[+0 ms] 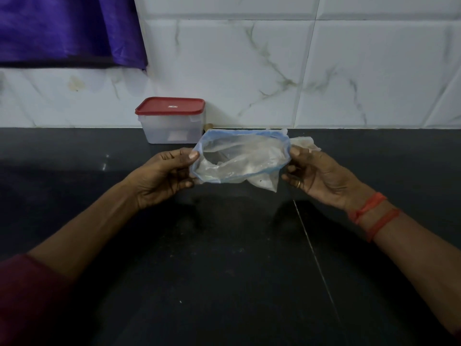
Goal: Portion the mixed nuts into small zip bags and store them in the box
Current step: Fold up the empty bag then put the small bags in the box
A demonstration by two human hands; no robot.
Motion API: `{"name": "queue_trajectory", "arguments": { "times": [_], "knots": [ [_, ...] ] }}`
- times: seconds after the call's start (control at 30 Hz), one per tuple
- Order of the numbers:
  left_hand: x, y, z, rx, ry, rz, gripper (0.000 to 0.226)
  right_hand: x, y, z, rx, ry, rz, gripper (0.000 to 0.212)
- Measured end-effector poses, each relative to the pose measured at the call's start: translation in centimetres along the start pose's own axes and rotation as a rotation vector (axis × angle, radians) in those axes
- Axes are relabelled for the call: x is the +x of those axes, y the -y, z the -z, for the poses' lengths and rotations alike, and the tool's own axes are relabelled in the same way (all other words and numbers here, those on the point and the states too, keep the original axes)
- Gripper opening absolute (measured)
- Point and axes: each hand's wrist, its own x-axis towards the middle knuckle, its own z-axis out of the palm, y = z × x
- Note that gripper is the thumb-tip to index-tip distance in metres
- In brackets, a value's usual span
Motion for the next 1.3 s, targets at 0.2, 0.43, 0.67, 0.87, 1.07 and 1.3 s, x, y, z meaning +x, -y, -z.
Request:
{"name": "queue_trajectory", "arguments": {
  "times": [0.2,0.43,0.67,0.87,1.07,1.3],
  "knots": [
    [0.0,0.0,-0.7,0.136,-0.173,-0.096,0.012,0.2,-0.9,-1.4,-0.417,-0.153,0.131,0.023],
    [0.4,0.6,-1.0,0.594,-0.458,-0.425,0.013,0.8,-1.5,-2.0,-1.034,-0.579,0.567,0.025],
    [0.1,0.8,-1.1,0.84,-0.508,-0.55,0.013,0.5,-1.6,-1.7,-1.207,-0.586,0.6,0.024],
    [0.2,1.1,-1.6,0.781,-0.449,-0.408,0.012,0.7,-1.7,-1.3,-1.081,-0.427,0.517,0.014],
    [-0.2,1.0,-1.7,1.083,-0.387,-0.497,0.018,0.2,-1.7,-1.8,-1.358,-0.457,0.691,0.03],
    [-0.2,1.1,-2.0,1.294,-0.218,-0.467,0.025,0.1,-2.3,-2.6,-1.577,-0.252,0.815,0.032]
  ]
}}
